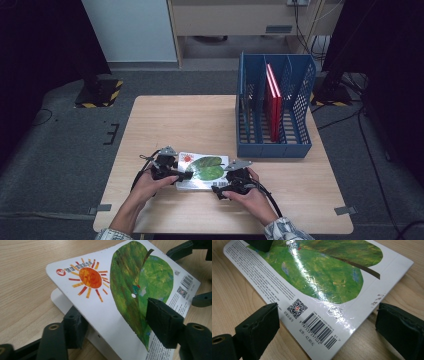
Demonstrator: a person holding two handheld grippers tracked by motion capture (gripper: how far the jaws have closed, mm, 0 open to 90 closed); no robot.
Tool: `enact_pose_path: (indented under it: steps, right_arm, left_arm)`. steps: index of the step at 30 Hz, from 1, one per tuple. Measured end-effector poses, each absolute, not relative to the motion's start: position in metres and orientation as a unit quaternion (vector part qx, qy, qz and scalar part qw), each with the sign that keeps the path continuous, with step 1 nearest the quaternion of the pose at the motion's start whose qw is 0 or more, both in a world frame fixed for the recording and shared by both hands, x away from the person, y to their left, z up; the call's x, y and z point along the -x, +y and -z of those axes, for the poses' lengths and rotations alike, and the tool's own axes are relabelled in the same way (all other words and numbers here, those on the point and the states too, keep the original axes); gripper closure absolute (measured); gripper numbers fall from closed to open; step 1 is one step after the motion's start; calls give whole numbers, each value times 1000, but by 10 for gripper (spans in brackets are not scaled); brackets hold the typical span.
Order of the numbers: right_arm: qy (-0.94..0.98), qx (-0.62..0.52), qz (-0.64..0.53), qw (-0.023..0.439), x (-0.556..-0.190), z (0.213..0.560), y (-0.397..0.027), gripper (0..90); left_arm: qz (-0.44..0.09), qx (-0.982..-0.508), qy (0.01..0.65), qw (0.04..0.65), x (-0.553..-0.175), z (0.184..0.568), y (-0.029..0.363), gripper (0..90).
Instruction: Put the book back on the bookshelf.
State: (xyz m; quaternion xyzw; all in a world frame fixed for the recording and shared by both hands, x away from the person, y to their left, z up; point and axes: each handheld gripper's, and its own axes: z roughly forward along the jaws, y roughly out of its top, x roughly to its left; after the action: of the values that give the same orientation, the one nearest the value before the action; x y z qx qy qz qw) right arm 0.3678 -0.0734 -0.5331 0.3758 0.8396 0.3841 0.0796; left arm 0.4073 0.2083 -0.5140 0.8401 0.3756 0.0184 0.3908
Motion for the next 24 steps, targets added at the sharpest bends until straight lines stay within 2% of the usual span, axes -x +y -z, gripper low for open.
enact_pose_path:
  steps: [13,24]
  right_arm:
    - [839,-378,-384,81,-370,533,-74,40]
    - [834,-383,-390,74,-375,529,-74,60]
  left_arm:
    - [-19,-842,369,393,-407,511,211,467]
    - [-21,-846,362,390,-405,508,210,501]
